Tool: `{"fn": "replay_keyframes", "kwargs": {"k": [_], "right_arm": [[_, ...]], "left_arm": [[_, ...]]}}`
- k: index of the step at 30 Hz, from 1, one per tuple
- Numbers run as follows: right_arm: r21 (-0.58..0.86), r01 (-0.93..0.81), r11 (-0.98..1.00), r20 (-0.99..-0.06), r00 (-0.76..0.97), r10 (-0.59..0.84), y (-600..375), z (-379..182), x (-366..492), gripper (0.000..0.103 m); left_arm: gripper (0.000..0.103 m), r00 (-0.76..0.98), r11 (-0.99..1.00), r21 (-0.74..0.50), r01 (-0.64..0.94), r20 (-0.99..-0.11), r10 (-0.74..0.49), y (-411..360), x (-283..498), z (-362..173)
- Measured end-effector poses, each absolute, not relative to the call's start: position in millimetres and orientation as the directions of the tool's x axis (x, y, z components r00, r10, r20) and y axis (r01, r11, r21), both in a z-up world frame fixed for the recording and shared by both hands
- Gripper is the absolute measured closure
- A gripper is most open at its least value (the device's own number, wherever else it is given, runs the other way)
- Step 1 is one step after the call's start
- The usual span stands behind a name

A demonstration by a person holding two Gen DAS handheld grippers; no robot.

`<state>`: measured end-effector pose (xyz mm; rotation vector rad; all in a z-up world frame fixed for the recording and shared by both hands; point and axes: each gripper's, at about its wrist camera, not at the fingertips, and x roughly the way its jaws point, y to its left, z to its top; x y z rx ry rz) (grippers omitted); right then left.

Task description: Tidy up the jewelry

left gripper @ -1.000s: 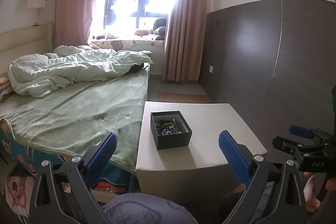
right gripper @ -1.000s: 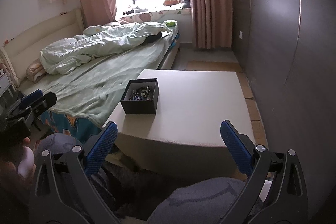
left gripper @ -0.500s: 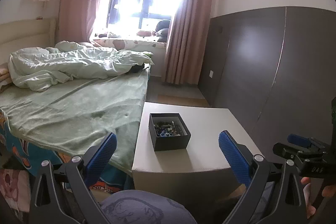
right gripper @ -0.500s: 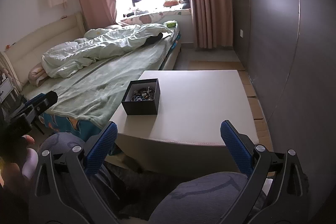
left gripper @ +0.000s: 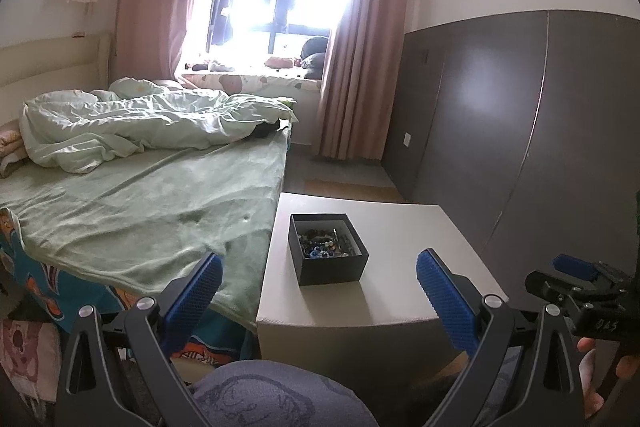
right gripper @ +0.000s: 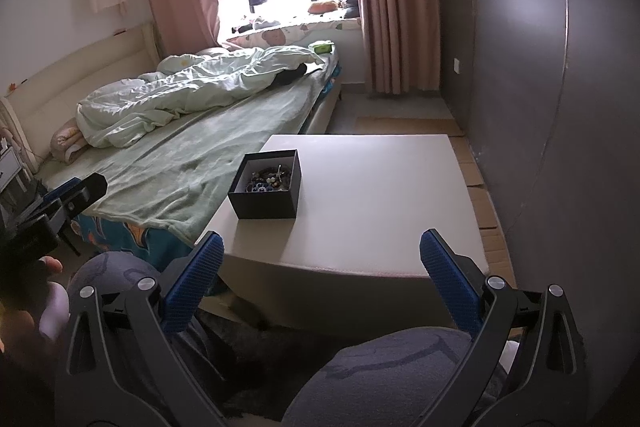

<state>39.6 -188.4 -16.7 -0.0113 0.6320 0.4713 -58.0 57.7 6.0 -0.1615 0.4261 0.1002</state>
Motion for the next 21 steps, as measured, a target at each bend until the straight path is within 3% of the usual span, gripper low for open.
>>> {"fn": "replay_keyframes", "kwargs": {"k": [21], "right_arm": [[0.13,-0.427,0.895,-0.571,0.706,0.419,-188.9,-17.3,38.9,0.005]], "left_arm": [[0.009,0.904,0.984,-0.119,-0.13,-0.423,0.068,54.7,-57.2,4.5]]}}
